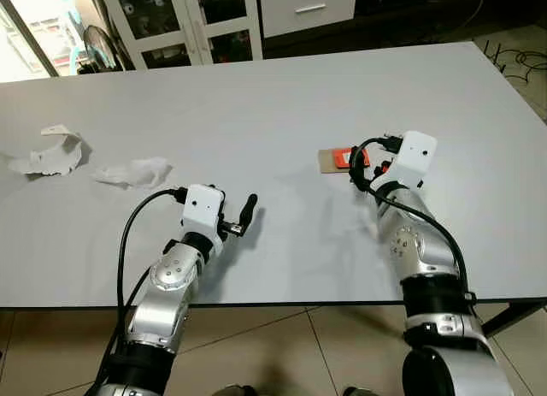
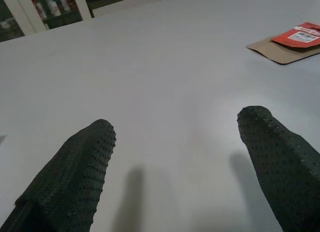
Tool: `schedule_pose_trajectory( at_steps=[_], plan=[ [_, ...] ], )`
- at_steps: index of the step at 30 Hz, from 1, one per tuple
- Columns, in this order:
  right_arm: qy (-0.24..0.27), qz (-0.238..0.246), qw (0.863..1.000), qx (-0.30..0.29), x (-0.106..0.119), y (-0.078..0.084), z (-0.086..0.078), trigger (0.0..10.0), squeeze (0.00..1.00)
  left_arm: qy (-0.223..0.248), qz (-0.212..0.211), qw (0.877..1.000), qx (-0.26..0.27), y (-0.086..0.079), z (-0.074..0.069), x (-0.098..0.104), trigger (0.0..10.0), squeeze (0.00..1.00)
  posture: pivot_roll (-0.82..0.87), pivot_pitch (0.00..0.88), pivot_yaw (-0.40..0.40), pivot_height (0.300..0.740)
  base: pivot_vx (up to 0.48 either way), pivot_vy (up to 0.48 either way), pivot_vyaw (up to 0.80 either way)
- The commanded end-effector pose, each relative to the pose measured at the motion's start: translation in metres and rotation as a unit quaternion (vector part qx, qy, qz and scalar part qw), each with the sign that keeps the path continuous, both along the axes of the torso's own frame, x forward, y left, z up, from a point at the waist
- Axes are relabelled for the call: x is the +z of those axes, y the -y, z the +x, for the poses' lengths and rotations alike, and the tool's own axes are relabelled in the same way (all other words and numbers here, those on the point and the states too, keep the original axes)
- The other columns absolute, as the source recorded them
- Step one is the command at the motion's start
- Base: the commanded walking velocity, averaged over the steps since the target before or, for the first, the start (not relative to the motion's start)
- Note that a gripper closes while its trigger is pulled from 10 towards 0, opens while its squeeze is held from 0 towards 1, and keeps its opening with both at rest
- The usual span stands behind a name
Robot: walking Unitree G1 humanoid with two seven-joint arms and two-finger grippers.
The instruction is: Picking trash to rubbish bin
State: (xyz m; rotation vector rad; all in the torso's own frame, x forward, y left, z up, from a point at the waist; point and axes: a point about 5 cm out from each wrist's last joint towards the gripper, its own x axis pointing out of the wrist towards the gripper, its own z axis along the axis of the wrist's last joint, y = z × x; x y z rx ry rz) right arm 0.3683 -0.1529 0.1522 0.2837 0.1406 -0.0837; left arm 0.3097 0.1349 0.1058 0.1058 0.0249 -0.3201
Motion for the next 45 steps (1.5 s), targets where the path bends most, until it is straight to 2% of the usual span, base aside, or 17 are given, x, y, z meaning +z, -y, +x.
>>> schedule_pose_trajectory(
  at_steps=[1,10,16,23,27,39,45],
  plan=[
    [0.018,-0.001,1.0,-0.012,0.008,0.001,0.004,10.0,0.0,0.0,0.006,1.0,0.012,-0.007,-0.001,0.002,10.0,0.0,0.05,0.118,0.119,0.74,0.0,0.0,0.0],
    [0.022,-0.064,0.998,-0.017,0.008,0.004,0.006,10.0,0.0,-0.006,0.004,1.0,0.012,-0.005,-0.004,0.001,10.0,0.0,0.05,0.131,0.117,0.74,0.0,0.0,0.0],
    [0.01,-0.068,0.998,0.004,0.006,0.006,0.013,10.0,0.0,-0.009,0.003,1.0,0.011,-0.003,-0.006,0.0,10.0,0.0,0.04,0.139,0.114,0.74,0.0,0.0,0.0],
    [0.02,-0.104,0.994,0.025,0.013,0.009,0.02,10.0,0.0,-0.011,0.002,1.0,0.013,-0.004,-0.008,0.0,10.0,0.0,0.05,0.151,0.108,0.74,0.0,0.0,0.0],
    [0.016,-0.118,0.992,0.042,0.012,0.005,0.024,10.0,0.0,-0.013,0.002,1.0,0.017,-0.006,-0.012,-0.001,10.0,0.0,0.06,0.161,0.103,0.74,0.0,0.0,0.0],
    [0.033,-0.11,0.99,0.076,0.022,-0.01,0.035,10.0,0.0,-0.016,0.005,1.0,0.025,-0.011,-0.019,0.0,10.0,0.0,0.09,0.189,0.098,0.74,0.0,0.0,0.0],
    [0.031,-0.11,0.99,0.085,0.02,-0.015,0.036,10.0,0.0,-0.018,0.007,0.999,0.03,-0.013,-0.023,0.0,10.0,0.0,0.1,0.196,0.089,0.74,0.0,0.0,0.0]
  ],
)
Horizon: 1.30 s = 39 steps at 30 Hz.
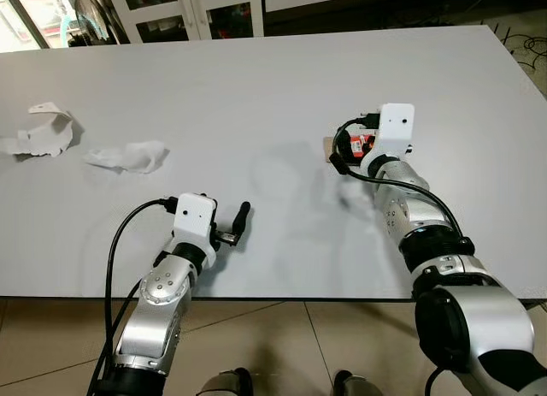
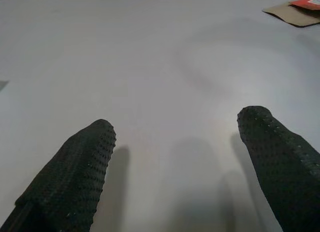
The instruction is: Picking trash to rubbish bin
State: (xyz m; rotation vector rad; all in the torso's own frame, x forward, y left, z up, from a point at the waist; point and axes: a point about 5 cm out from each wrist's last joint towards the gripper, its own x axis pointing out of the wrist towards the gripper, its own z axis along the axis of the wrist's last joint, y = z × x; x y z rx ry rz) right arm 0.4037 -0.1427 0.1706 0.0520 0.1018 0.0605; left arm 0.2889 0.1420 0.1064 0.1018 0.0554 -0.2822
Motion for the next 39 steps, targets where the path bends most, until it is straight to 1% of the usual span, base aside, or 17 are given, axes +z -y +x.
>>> schedule_pose_trajectory(
  at_steps=[1,4,5,6,7,9,11,12,13,17,22,23,30,34,39],
  plan=[
    [0.004,0.001,1.0,0.01,0.001,-0.006,0.001,10.0,0.0,-0.003,0.007,1.0,0.011,-0.006,-0.003,-0.001,10.0,0.0,0.11,0.202,0.086,0.74,0.0,0.0,0.0],
    [-0.006,0.014,1.0,0.018,-0.003,-0.01,0.0,10.0,0.0,-0.005,0.008,1.0,0.015,-0.009,-0.008,-0.001,10.0,0.0,0.13,0.211,0.079,0.74,0.0,0.0,0.0],
    [-0.002,0.033,0.999,0.024,-0.004,-0.012,0.0,10.0,0.0,-0.006,0.009,1.0,0.018,-0.011,-0.011,-0.001,10.0,0.0,0.14,0.218,0.078,0.74,0.0,0.0,0.0],
    [-0.002,0.033,0.999,0.024,-0.004,-0.012,0.0,10.0,0.0,-0.006,0.009,1.0,0.018,-0.011,-0.011,-0.001,10.0,0.0,0.14,0.218,0.078,0.74,0.0,0.0,0.0],
    [0.003,0.047,0.998,0.031,-0.004,-0.015,0.0,10.0,0.0,-0.008,0.011,1.0,0.021,-0.013,-0.014,-0.001,10.0,0.0,0.15,0.224,0.077,0.74,0.0,0.0,0.0],
    [0.009,0.04,0.999,0.034,-0.004,-0.017,0.0,10.0,0.0,-0.009,0.014,1.0,0.023,-0.016,-0.017,0.0,10.0,0.0,0.17,0.234,0.078,0.74,0.0,0.0,0.0],
    [0.004,0.041,0.998,0.039,-0.007,-0.019,0.0,10.0,0.0,-0.011,0.018,0.999,0.026,-0.019,-0.021,0.001,10.0,0.0,0.19,0.247,0.085,0.74,0.0,0.0,0.0],
    [0.004,0.041,0.998,0.039,-0.007,-0.019,0.0,10.0,0.0,-0.011,0.018,0.999,0.026,-0.019,-0.021,0.001,10.0,0.0,0.19,0.247,0.085,0.74,0.0,0.0,0.0],
    [-0.003,0.044,0.998,0.039,-0.01,-0.02,-0.001,10.0,0.0,-0.014,0.022,0.999,0.027,-0.02,-0.024,0.0,10.0,0.0,0.2,0.251,0.087,0.74,0.0,0.0,0.0],
    [-0.02,0.059,0.998,0.032,-0.017,-0.018,-0.002,10.0,0.0,-0.018,0.025,0.999,0.027,-0.022,-0.028,0.0,10.0,0.0,0.21,0.255,0.09,0.74,0.0,0.0,0.0],
    [-0.028,0.066,0.997,0.03,-0.022,-0.018,-0.004,10.0,0.0,-0.021,0.026,0.999,0.028,-0.023,-0.03,0.0,10.0,0.0,0.21,0.255,0.09,0.74,0.0,0.0,0.0],
    [-0.034,0.065,0.997,0.03,-0.027,-0.019,-0.006,10.0,0.0,-0.024,0.027,0.999,0.026,-0.022,-0.03,0.0,10.0,0.0,0.2,0.258,0.094,0.74,0.0,0.0,0.0],
    [-0.048,0.067,0.996,0.021,-0.043,-0.019,-0.014,10.0,0.0,-0.031,0.024,0.999,0.018,-0.018,-0.029,-0.001,10.0,0.0,0.18,0.254,0.094,0.74,0.0,0.0,0.0],
    [-0.049,0.065,0.997,0.013,-0.049,-0.019,-0.017,10.0,0.0,-0.033,0.024,0.999,0.015,-0.016,-0.029,-0.001,10.0,0.0,0.18,0.254,0.094,0.74,0.0,0.0,0.0],
    [-0.036,0.058,0.998,-0.002,-0.051,-0.016,-0.021,10.0,0.0,-0.035,0.023,0.999,0.013,-0.015,-0.029,-0.001,10.0,0.0,0.18,0.254,0.094,0.74,0.0,0.0,0.0]
  ],
)
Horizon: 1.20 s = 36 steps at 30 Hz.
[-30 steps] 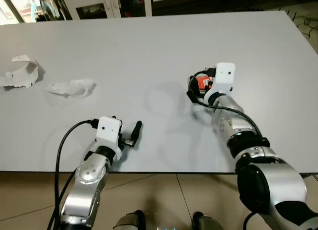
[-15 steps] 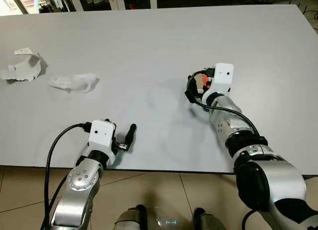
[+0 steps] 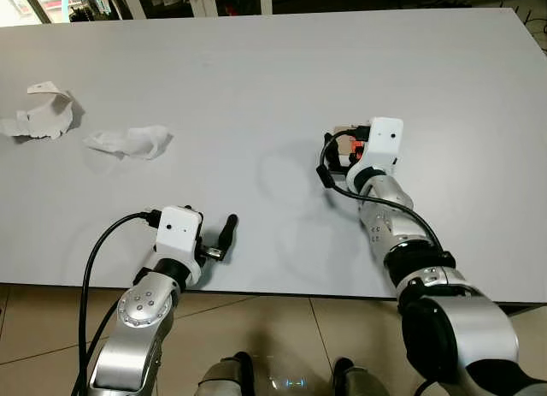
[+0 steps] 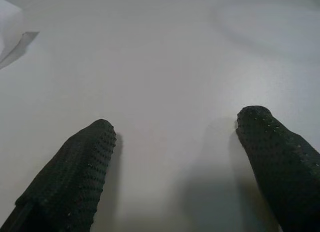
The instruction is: Picking trash to rubbish bin
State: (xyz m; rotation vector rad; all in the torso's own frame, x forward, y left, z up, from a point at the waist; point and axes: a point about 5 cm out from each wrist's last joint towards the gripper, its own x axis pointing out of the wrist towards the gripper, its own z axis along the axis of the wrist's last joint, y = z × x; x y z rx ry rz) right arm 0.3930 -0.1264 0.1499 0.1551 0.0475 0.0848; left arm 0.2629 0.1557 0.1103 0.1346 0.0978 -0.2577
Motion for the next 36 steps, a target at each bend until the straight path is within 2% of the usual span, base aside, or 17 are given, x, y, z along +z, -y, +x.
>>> schedule_pose_trajectory(
  at_steps=[1,11,19,24,25,36],
  plan=[
    [-0.053,-0.003,0.999,-0.011,-0.029,0.0,-0.011,10.0,0.0,-0.017,0.003,1.0,0.0,-0.001,-0.003,-0.005,10.0,0.0,0.18,0.254,0.094,0.74,0.0,0.0,0.0],
    [-0.026,-0.007,1.0,-0.012,-0.024,-0.006,-0.022,10.0,0.0,-0.017,0.003,1.0,-0.002,-0.001,-0.001,-0.005,10.0,0.0,0.18,0.254,0.094,0.74,0.0,0.0,0.0],
    [-0.015,-0.016,1.0,-0.016,-0.025,-0.016,-0.056,10.0,0.0,-0.016,0.004,1.0,-0.003,0.001,0.003,-0.005,10.0,0.0,0.14,0.243,0.105,0.74,0.0,0.0,0.0],
    [-0.017,-0.018,0.999,-0.022,-0.023,-0.016,-0.069,10.0,0.0,-0.016,0.004,1.0,-0.006,0.002,0.004,-0.005,10.0,0.0,0.12,0.241,0.108,0.74,0.0,0.0,0.0],
    [-0.019,-0.019,0.999,-0.028,-0.021,-0.015,-0.075,10.0,0.0,-0.016,0.003,1.0,-0.007,0.003,0.005,-0.005,10.0,0.0,0.12,0.241,0.11,0.74,0.0,0.0,0.0],
    [-0.034,-0.016,0.998,-0.047,-0.013,-0.004,-0.103,10.0,0.0,-0.016,0.001,1.0,-0.01,0.005,0.007,-0.005,10.0,0.0,0.11,0.243,0.107,0.74,0.0,0.0,0.0]
  ],
)
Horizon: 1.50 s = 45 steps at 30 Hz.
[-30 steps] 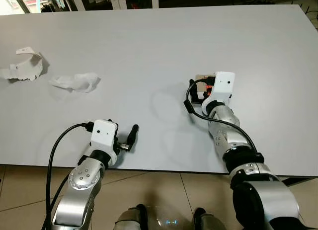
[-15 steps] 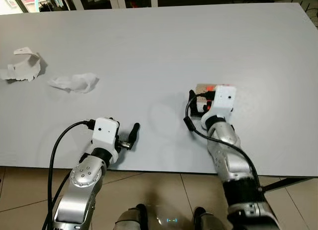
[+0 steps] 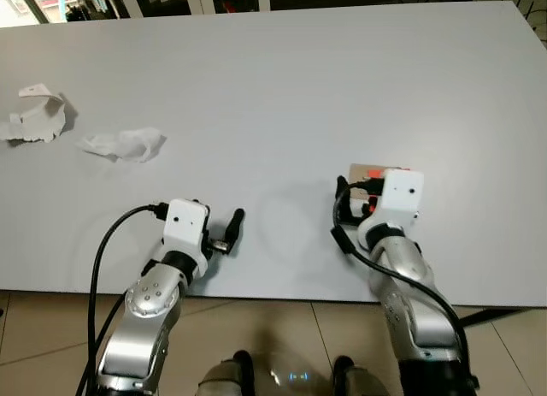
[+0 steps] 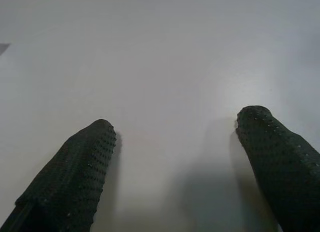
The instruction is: Picking trash to rubbish bin
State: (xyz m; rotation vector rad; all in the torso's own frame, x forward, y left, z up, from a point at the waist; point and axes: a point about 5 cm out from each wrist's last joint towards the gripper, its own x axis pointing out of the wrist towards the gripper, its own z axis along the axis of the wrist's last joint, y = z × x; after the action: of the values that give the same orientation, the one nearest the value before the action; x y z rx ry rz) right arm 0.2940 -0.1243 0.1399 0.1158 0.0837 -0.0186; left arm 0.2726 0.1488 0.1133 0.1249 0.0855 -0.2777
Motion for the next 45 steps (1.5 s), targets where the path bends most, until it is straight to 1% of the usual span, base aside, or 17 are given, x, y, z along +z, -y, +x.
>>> schedule_pose_trajectory(
  at_steps=[1,2,3,6,9,10,12,14,19,25,29,31,37,40,43,44,45],
  plan=[
    [-0.015,0.005,1.0,0.001,-0.002,-0.001,-0.006,10.0,0.0,-0.02,0.008,1.0,0.0,-0.003,-0.002,-0.008,10.0,0.0,0.11,0.243,0.107,0.74,0.0,0.0,0.0],
    [-0.015,0.005,1.0,0.001,-0.002,-0.001,-0.006,10.0,0.0,-0.02,0.008,1.0,0.0,-0.003,-0.002,-0.008,10.0,0.0,0.11,0.243,0.107,0.74,0.0,0.0,0.0],
    [-0.018,-0.001,1.0,-0.005,-0.002,0.003,-0.007,10.0,0.0,-0.019,0.007,1.0,0.0,-0.002,-0.001,-0.008,10.0,0.0,0.11,0.242,0.108,0.74,0.0,0.0,0.0],
    [-0.006,-0.005,1.0,-0.011,0.003,0.005,-0.003,10.0,0.0,-0.017,0.007,1.0,-0.002,-0.001,0.0,-0.007,10.0,0.0,0.11,0.242,0.108,0.74,0.0,0.0,0.0],
    [0.015,-0.004,1.0,-0.015,0.015,0.004,0.002,10.0,0.0,-0.016,0.005,1.0,-0.003,0.0,0.002,-0.007,10.0,0.0,0.1,0.236,0.112,0.74,0.0,0.0,0.0],
    [0.015,-0.004,1.0,-0.015,0.015,0.004,0.002,10.0,0.0,-0.016,0.005,1.0,-0.003,0.0,0.002,-0.007,10.0,0.0,0.1,0.236,0.112,0.74,0.0,0.0,0.0],
    [0.039,-0.011,0.999,-0.012,0.025,0.002,0.006,10.0,0.0,-0.015,0.004,1.0,-0.005,0.001,0.004,-0.007,10.0,0.0,0.09,0.226,0.116,0.74,0.0,0.0,0.0],
    [0.043,-0.013,0.999,-0.013,0.027,0.003,0.006,10.0,0.0,-0.015,0.004,1.0,-0.005,0.001,0.005,-0.007,10.0,0.0,0.09,0.224,0.115,0.74,0.0,0.0,0.0],
    [0.066,-0.029,0.996,-0.044,0.038,0.013,0.008,10.0,0.0,-0.015,0.001,1.0,-0.007,0.003,0.007,-0.008,10.0,0.0,0.08,0.221,0.115,0.74,0.0,0.0,0.0],
    [0.057,-0.041,0.993,-0.094,0.036,0.031,0.005,10.0,0.0,-0.017,-0.001,1.0,-0.012,0.005,0.008,-0.009,10.0,0.0,0.07,0.227,0.123,0.74,0.0,0.0,0.0],
    [0.049,-0.04,0.992,-0.112,0.034,0.036,0.005,10.0,0.0,-0.019,0.0,1.0,-0.017,0.006,0.008,-0.01,10.0,0.0,0.06,0.236,0.135,0.74,0.0,0.0,0.0],
    [0.037,-0.031,0.991,-0.127,0.029,0.04,0.005,10.0,0.0,-0.02,0.001,1.0,-0.021,0.007,0.007,-0.01,10.0,0.0,0.06,0.239,0.144,0.74,0.0,0.0,0.0],
    [0.024,-0.011,0.99,-0.14,0.023,0.042,0.004,10.0,0.0,-0.021,0.004,0.999,-0.024,0.006,0.007,-0.01,10.0,0.0,0.06,0.242,0.148,0.74,0.0,0.0,0.0],
    [0.012,0.021,0.99,-0.141,0.017,0.042,0.004,10.0,0.0,-0.022,0.006,0.999,-0.025,0.004,0.007,-0.01,10.0,0.0,0.07,0.243,0.154,0.74,0.0,0.0,0.0],
    [0.005,0.042,0.99,-0.133,0.012,0.04,0.006,10.0,0.0,-0.021,0.008,0.999,-0.025,0.003,0.007,-0.009,10.0,0.0,0.07,0.243,0.157,0.74,0.0,0.0,0.0],
    [0.005,0.042,0.99,-0.133,0.012,0.04,0.006,10.0,0.0,-0.021,0.008,0.999,-0.025,0.003,0.007,-0.009,10.0,0.0,0.07,0.243,0.157,0.74,0.0,0.0,0.0],
    [-0.005,0.078,0.988,-0.134,0.006,0.04,0.007,10.0,0.0,-0.021,0.011,0.999,-0.026,0.001,0.006,-0.009,10.0,0.0,0.08,0.243,0.161,0.74,0.0,0.0,0.0]
  ],
)
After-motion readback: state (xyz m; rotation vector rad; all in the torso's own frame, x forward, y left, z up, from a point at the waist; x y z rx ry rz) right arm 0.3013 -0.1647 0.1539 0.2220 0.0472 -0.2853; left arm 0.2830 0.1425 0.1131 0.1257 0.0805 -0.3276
